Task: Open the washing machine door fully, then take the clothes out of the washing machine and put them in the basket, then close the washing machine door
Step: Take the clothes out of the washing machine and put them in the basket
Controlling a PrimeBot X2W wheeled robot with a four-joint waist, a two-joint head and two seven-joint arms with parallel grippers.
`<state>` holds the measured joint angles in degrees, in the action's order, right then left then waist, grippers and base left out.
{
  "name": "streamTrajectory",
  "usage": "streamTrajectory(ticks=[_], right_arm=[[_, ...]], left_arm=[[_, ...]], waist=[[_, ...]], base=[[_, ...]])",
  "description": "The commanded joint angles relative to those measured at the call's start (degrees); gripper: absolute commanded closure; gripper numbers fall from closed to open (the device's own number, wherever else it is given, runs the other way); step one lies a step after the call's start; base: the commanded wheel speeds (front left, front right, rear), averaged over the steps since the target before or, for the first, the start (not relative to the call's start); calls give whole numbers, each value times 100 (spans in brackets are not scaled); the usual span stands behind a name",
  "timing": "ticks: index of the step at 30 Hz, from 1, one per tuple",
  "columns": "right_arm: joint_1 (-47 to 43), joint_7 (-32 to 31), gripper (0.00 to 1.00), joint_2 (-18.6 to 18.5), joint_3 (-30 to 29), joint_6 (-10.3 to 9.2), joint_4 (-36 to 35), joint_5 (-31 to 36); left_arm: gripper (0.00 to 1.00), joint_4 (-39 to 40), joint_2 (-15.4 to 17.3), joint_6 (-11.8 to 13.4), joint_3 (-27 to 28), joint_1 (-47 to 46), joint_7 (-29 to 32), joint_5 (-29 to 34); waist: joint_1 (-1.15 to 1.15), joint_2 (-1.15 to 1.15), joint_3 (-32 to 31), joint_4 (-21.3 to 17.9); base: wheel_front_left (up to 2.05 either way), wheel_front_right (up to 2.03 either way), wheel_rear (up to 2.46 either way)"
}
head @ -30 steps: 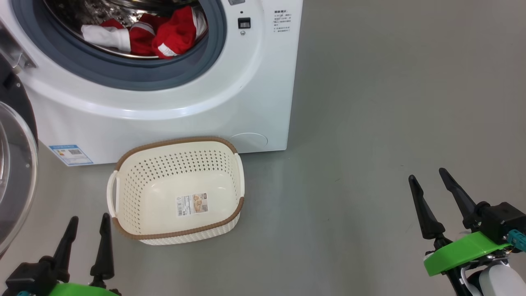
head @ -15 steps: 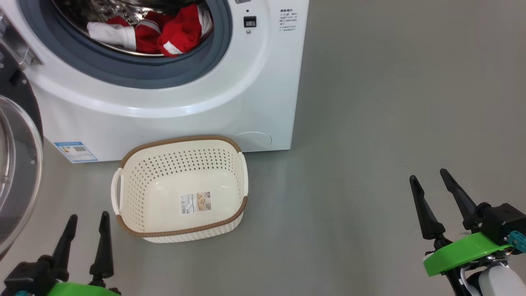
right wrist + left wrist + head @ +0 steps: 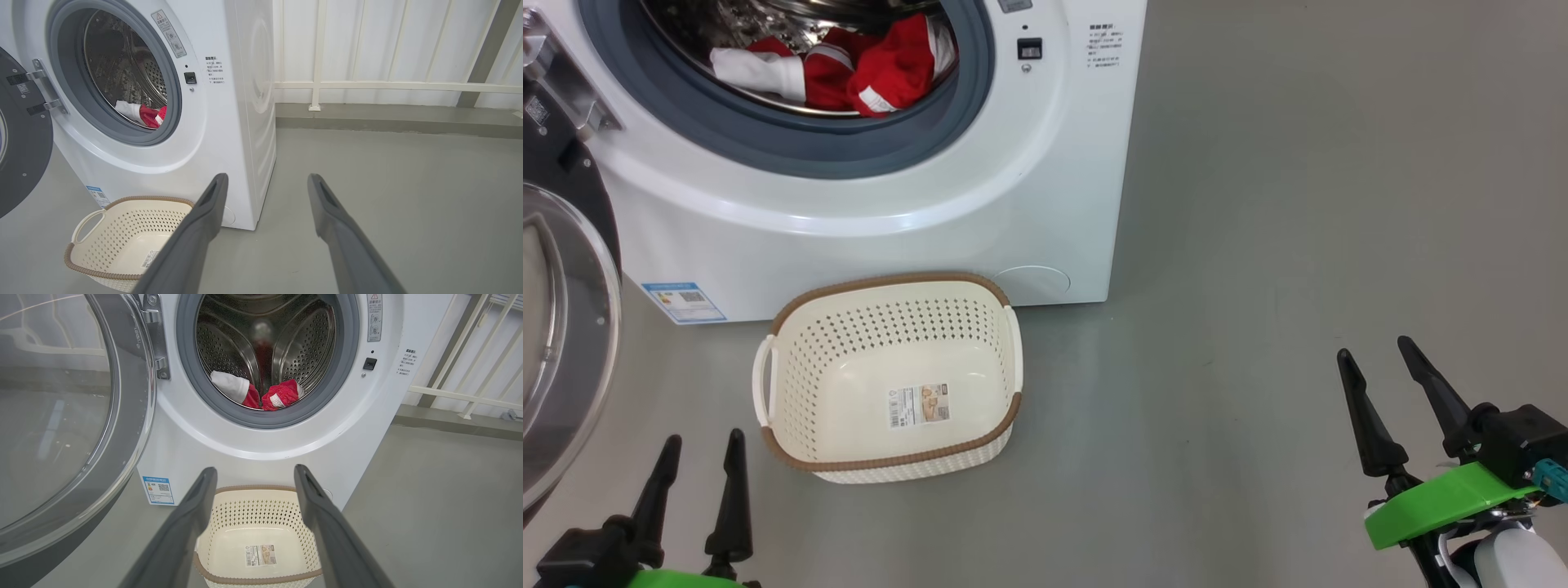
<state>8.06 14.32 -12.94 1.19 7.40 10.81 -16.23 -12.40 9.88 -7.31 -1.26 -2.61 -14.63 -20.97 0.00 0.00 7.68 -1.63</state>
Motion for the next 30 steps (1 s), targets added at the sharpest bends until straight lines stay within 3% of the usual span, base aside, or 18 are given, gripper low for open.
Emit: streamTrajectory(ticks=[1, 20, 30], right_arm=[[-85, 68, 0, -85, 115, 9, -151, 53], [-70, 68, 0, -83, 175, 9, -150, 64], [-55, 68, 0, -82, 187, 9, -148, 54]], left_arm=[[0, 153, 145, -18, 183, -83, -37, -44], [0, 151, 187, -18, 116, -138, -37, -64], [0, 139, 161, -18, 121, -143, -37, -16]], waist=[[0, 0, 3, 2], [0, 0, 13, 12], [0, 0, 30, 22]], base=[[16, -59, 42], [111, -155, 44], [55, -55, 0]])
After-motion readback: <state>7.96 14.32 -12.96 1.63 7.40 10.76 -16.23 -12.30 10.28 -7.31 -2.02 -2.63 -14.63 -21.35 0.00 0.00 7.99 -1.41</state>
